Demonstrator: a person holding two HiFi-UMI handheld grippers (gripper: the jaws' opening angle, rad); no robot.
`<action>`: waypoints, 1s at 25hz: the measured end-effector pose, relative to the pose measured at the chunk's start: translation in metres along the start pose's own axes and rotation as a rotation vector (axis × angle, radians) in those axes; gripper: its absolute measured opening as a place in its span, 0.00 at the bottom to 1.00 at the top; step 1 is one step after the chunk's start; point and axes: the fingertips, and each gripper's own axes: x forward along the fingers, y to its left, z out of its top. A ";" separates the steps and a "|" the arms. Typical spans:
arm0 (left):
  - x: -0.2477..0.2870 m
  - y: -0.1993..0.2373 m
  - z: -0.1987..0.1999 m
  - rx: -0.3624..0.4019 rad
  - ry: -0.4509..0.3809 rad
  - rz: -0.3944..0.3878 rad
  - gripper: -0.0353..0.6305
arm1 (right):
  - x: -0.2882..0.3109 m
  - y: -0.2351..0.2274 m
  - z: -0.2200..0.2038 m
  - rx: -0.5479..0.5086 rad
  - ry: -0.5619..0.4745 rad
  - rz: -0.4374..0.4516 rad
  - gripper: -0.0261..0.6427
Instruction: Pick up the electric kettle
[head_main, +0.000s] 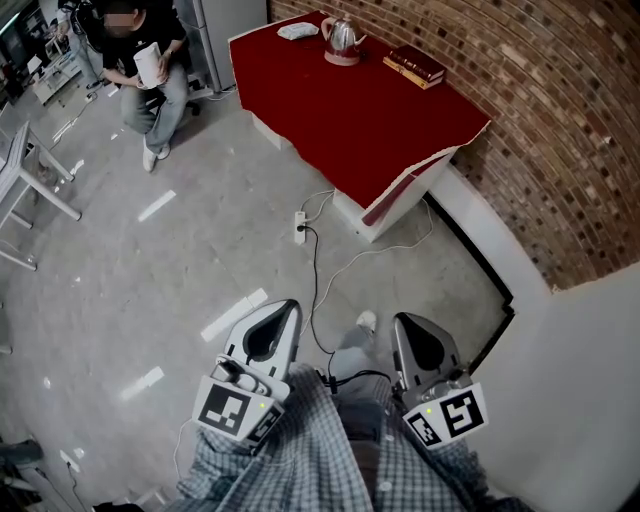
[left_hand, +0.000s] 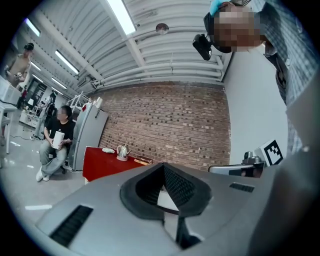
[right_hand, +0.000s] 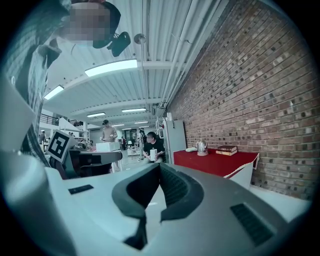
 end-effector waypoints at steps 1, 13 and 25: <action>0.004 0.001 -0.001 -0.001 0.003 0.000 0.06 | 0.002 -0.003 0.000 0.001 0.001 0.000 0.05; 0.082 0.006 -0.011 -0.011 0.050 -0.002 0.06 | 0.031 -0.073 -0.004 0.030 0.037 -0.013 0.05; 0.202 0.010 -0.012 -0.034 0.057 0.057 0.06 | 0.084 -0.180 0.006 0.059 0.044 0.049 0.05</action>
